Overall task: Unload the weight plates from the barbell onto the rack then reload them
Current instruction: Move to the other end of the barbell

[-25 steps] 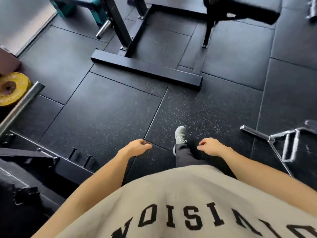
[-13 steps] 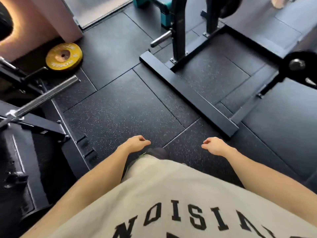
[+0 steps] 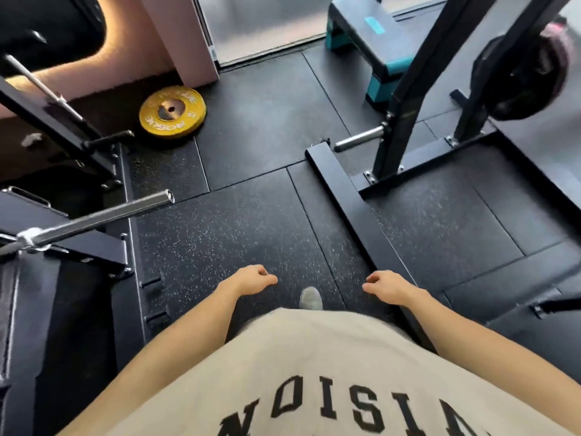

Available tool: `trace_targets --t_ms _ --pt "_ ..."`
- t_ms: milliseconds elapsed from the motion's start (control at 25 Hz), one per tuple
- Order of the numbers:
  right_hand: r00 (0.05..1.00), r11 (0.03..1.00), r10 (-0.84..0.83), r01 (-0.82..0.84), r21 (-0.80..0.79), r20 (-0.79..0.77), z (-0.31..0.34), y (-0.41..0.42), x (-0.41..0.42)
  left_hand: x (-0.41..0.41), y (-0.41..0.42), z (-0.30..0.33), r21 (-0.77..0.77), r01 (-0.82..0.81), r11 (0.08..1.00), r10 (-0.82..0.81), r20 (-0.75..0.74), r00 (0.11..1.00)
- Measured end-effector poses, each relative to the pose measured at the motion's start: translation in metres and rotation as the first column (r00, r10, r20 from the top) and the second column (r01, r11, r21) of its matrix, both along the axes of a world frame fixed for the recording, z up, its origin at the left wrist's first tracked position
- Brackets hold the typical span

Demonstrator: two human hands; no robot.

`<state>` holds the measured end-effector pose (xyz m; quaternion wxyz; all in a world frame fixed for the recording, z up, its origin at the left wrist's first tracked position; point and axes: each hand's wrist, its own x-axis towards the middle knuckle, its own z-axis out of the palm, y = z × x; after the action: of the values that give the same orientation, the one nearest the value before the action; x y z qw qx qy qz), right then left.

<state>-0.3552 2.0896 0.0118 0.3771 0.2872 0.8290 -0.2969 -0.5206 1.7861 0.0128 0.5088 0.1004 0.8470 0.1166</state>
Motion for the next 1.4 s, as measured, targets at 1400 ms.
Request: trace_targets --t_ms 1400 --pt "0.968 0.967 0.250 -0.249 0.060 -0.007 0.004 0.122 -0.999 -0.902 0.077 0.015 0.054 -0.376 0.925 0.379 -0.067 0.923"
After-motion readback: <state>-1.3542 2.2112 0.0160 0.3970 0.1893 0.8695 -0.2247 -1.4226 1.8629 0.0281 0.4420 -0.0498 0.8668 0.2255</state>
